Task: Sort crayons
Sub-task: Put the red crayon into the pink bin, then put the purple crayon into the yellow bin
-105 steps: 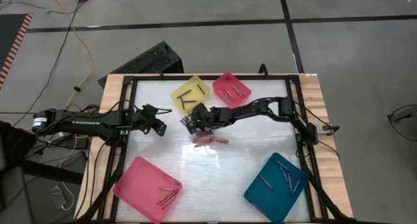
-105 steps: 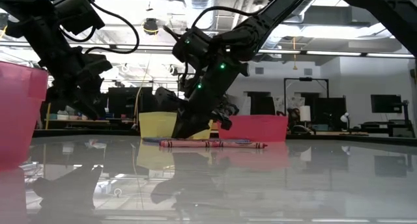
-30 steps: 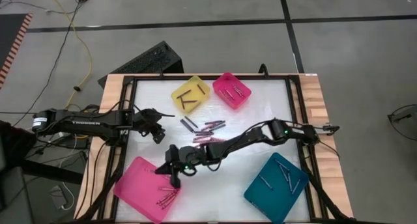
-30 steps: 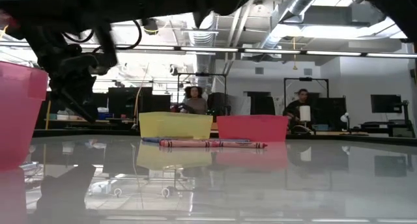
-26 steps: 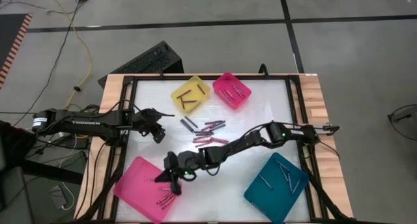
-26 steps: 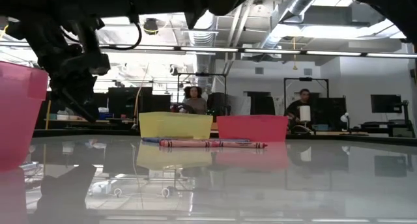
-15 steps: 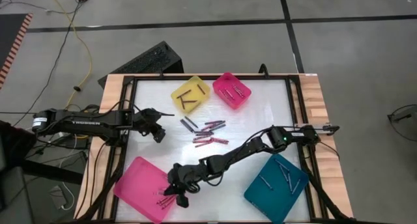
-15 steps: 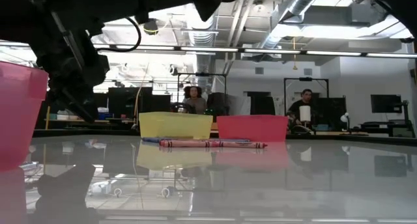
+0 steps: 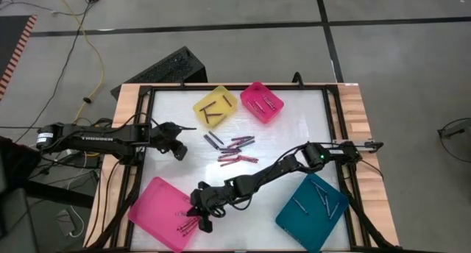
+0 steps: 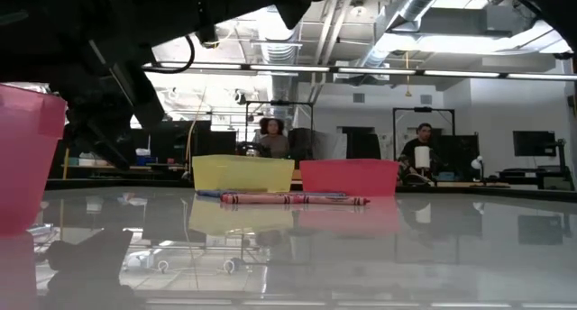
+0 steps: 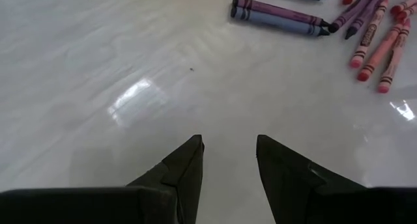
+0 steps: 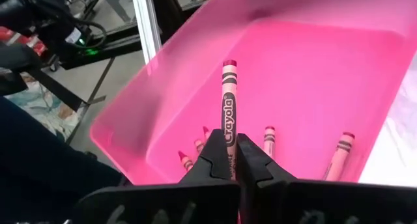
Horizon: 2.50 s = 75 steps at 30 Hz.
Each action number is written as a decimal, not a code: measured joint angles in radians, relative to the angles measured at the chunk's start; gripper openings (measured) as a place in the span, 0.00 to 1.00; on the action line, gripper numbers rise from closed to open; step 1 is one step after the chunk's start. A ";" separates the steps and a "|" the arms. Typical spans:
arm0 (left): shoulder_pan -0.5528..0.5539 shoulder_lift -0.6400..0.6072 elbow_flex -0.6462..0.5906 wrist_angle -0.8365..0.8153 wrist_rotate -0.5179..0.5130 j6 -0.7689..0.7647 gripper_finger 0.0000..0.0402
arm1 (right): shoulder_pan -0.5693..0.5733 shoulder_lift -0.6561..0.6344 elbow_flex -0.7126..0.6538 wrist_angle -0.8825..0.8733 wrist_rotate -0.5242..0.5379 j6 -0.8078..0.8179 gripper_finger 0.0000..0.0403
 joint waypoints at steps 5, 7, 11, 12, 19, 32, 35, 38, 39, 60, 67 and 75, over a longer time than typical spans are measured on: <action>0.000 0.000 0.000 0.000 0.030 -0.001 0.33 | -0.001 0.000 0.000 -0.005 0.002 0.001 0.02; 0.000 0.000 0.000 0.000 0.034 -0.001 0.33 | -0.001 0.000 0.000 -0.002 0.003 0.001 0.03; 0.000 0.000 0.000 0.000 0.034 -0.001 0.33 | 0.000 0.000 0.000 -0.005 0.025 0.001 0.05; 0.000 0.000 0.000 0.000 0.034 -0.001 0.33 | 0.000 0.000 0.000 -0.005 0.026 0.001 0.05; 0.000 0.000 0.000 0.000 0.034 -0.001 0.33 | 0.000 0.000 0.000 -0.005 0.047 0.001 0.12; 0.000 0.000 0.000 0.000 0.038 -0.001 0.33 | -0.012 -0.038 -0.001 -0.038 0.071 0.054 0.15; 0.000 0.000 0.000 0.000 0.038 -0.001 0.33 | -0.028 -0.098 0.000 -0.133 0.093 0.069 0.15; 0.000 0.000 0.000 0.000 0.038 -0.001 0.33 | -0.044 -0.161 0.000 -0.298 0.155 0.093 0.15; 0.000 0.000 0.000 0.000 0.039 -0.001 0.33 | -0.049 -0.181 0.000 -0.364 0.181 0.099 0.15; 0.000 0.000 0.000 0.072 0.175 0.063 0.33 | -0.118 -0.325 -0.001 -1.253 0.333 0.079 0.15; 0.000 0.000 0.000 0.208 0.233 0.127 0.33 | -0.224 -0.352 -0.001 -1.301 0.331 -0.057 0.15; 0.000 0.000 0.000 0.251 0.224 0.161 0.33 | -0.354 -0.378 -0.001 -1.125 0.248 -0.377 0.15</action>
